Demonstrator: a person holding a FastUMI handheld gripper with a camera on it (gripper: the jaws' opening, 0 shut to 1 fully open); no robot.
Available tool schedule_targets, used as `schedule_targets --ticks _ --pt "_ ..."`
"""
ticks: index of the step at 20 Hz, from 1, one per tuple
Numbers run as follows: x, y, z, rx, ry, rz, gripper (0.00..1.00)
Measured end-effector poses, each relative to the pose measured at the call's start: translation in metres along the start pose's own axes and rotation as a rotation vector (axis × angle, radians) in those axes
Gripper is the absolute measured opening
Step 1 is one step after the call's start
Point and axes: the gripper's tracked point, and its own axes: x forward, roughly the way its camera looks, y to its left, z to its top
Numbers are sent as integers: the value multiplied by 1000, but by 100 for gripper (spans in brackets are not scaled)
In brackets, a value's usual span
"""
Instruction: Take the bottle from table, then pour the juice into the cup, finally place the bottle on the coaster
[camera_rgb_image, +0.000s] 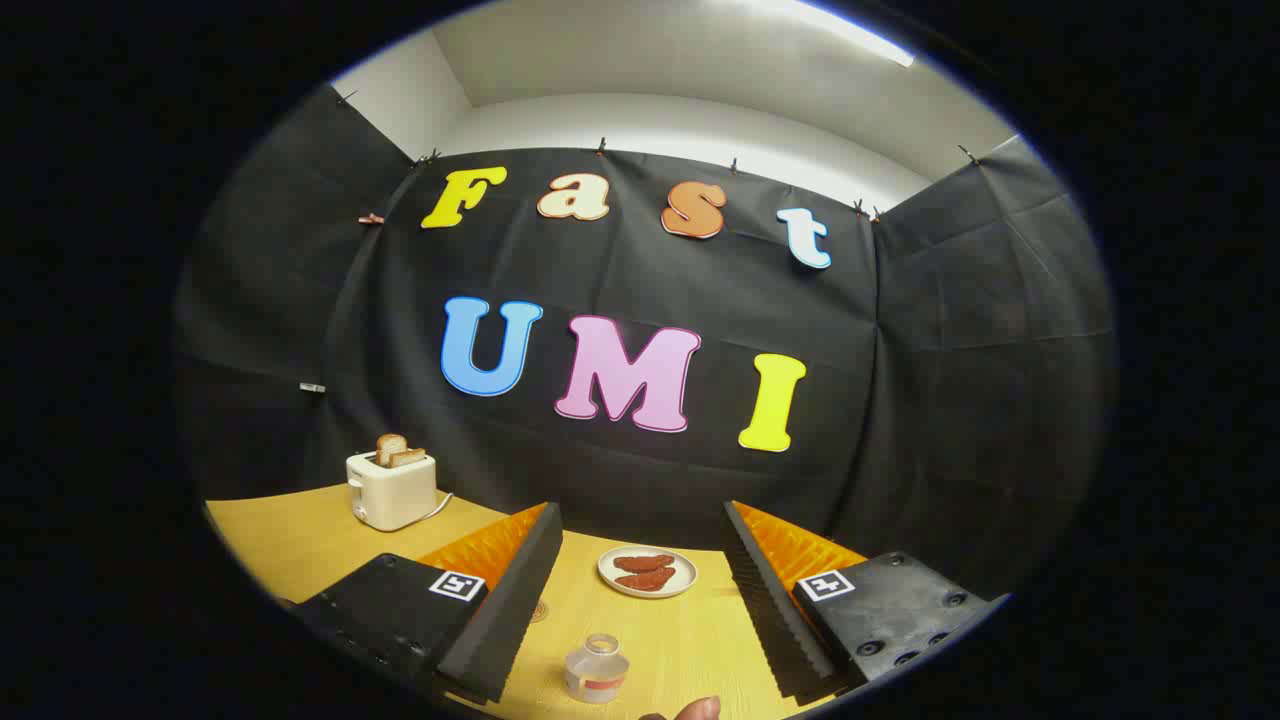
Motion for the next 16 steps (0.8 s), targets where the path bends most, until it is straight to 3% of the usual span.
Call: schedule_targets --ticks 16 --pt "1 -9 -14 13 40 -21 97"
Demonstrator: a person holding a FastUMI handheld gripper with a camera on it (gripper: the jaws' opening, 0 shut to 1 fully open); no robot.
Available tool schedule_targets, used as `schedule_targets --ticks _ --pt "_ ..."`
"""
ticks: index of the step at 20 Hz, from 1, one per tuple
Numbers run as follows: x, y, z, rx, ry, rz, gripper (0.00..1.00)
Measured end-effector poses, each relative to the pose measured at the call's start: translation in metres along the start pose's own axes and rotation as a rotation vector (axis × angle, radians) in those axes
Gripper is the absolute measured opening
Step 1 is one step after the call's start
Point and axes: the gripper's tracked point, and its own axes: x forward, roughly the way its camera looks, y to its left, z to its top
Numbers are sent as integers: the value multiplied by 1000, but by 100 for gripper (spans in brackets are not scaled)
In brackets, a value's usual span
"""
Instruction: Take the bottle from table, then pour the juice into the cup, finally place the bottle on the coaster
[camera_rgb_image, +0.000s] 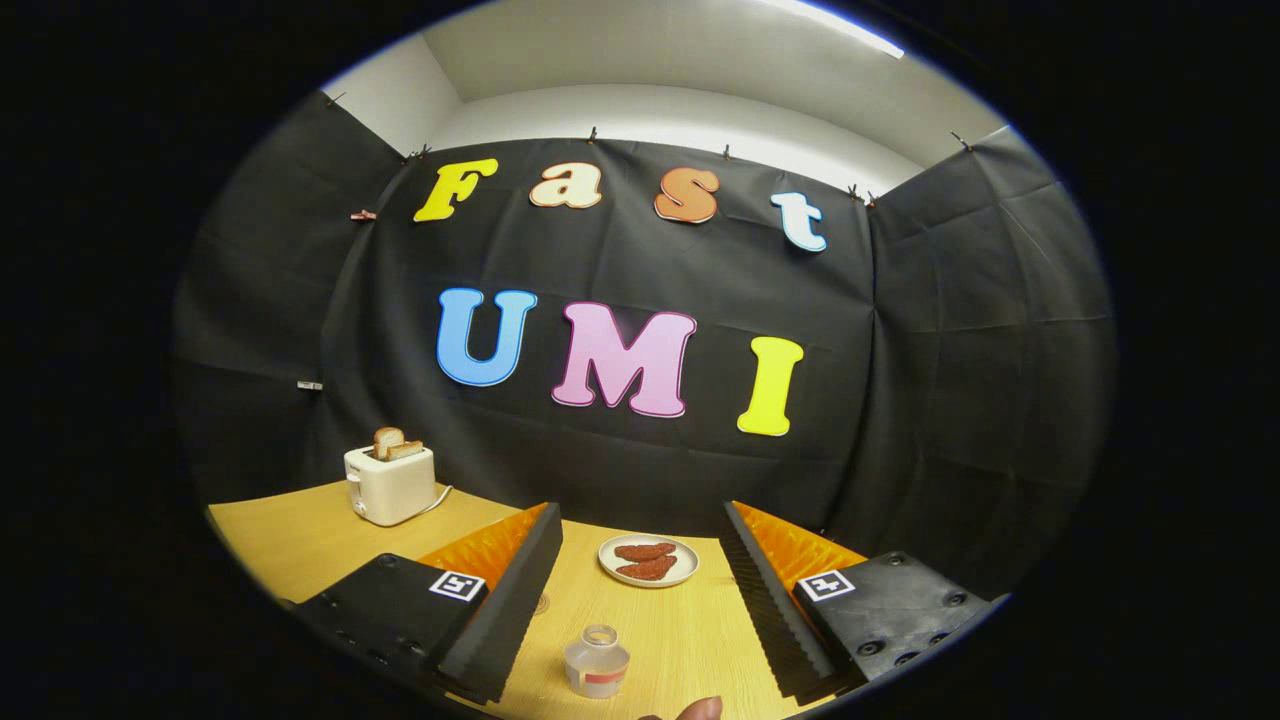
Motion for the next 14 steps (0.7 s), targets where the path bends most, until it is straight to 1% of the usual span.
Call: schedule_targets --ticks 10,14 --pt "-5 -4 -8 5 19 -13 97" --pt "-7 -1 -15 -3 24 -2 97"
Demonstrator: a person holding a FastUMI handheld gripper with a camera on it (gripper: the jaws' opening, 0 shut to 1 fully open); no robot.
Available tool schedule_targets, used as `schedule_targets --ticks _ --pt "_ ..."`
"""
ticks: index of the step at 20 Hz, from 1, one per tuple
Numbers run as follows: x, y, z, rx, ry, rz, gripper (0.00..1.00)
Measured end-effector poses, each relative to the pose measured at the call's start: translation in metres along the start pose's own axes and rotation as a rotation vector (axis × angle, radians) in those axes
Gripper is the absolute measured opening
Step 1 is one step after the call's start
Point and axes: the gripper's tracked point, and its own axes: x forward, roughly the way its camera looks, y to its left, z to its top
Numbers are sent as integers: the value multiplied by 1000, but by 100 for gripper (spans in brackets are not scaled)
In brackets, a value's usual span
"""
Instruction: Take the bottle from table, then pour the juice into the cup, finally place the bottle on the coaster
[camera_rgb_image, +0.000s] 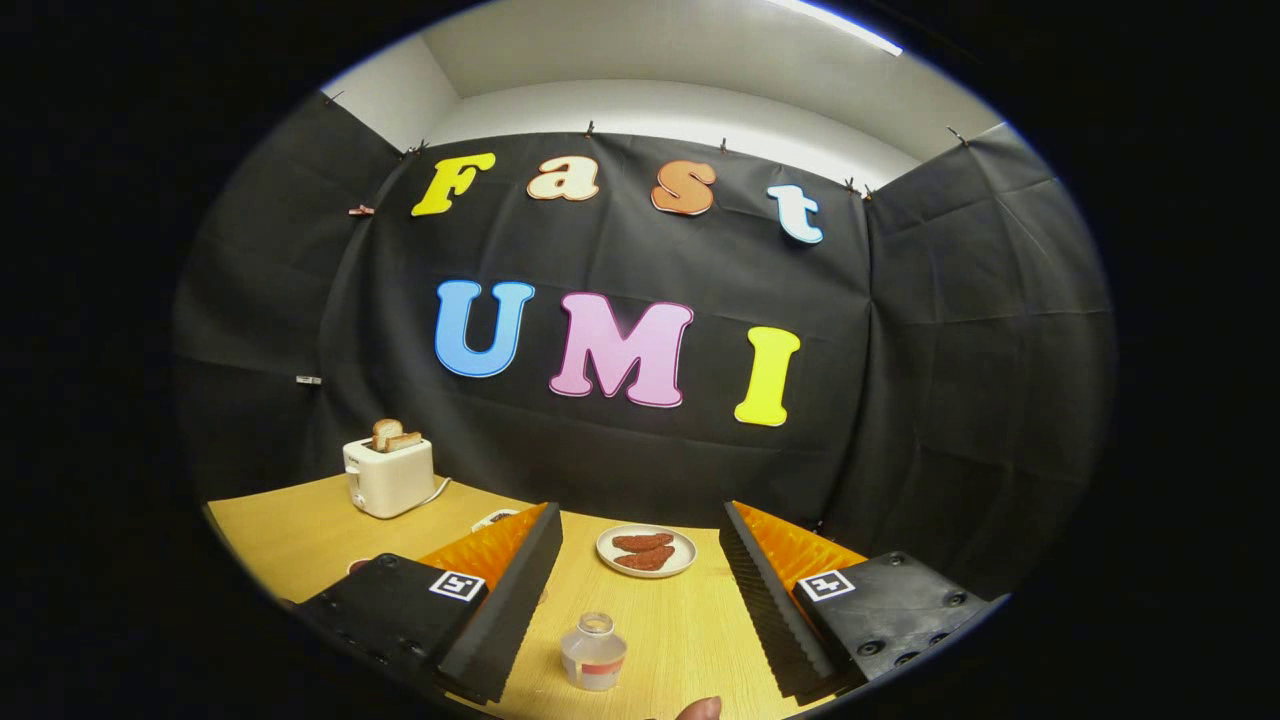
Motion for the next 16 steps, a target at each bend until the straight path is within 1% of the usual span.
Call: schedule_targets --ticks 3,6,8,11,16 --pt "-2 3 -11 -5 -6 15 97" --pt "-5 11 -27 26 -11 40 97" --pt "-7 18 -43 50 -7 58 97" --pt "-9 21 -72 38 15 68 97" --pt "-2 34 -125 54 73 81 97"
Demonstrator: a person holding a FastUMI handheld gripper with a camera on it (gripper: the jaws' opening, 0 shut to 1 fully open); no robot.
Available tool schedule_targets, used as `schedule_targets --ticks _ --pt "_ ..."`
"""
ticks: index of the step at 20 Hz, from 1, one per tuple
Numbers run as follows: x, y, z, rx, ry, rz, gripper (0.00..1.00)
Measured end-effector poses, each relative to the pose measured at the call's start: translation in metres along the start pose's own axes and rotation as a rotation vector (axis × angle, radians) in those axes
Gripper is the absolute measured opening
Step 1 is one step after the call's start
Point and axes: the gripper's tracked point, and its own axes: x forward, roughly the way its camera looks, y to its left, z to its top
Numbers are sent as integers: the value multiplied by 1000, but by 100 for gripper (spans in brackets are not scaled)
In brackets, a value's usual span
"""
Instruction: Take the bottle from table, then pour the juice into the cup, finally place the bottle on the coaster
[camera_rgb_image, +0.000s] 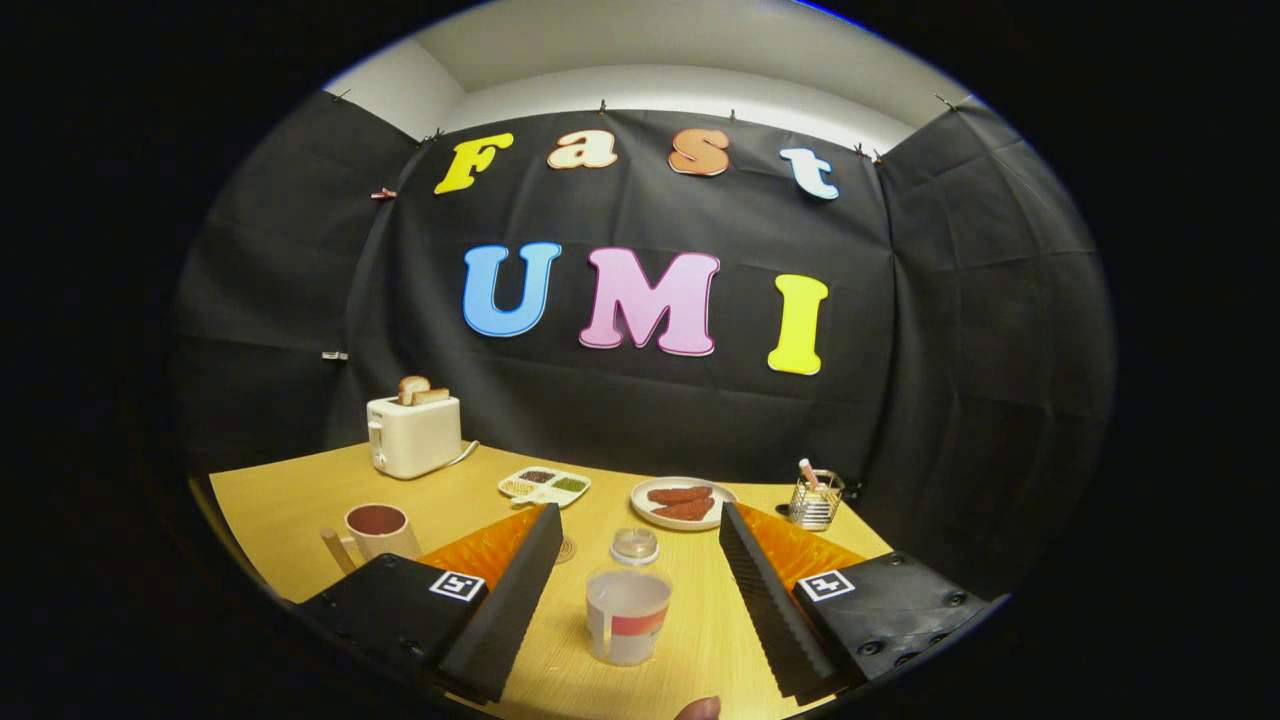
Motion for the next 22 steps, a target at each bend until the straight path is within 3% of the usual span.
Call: schedule_targets --ticks 9,16,17,19,22 --pt "26 1 -82 46 85 -31 97" --pt "47 7 -121 48 137 -32 97" --pt "48 5 -122 46 145 -37 96" --pt "51 0 -120 28 156 -65 79" --pt "48 -2 -106 -53 172 -86 74"
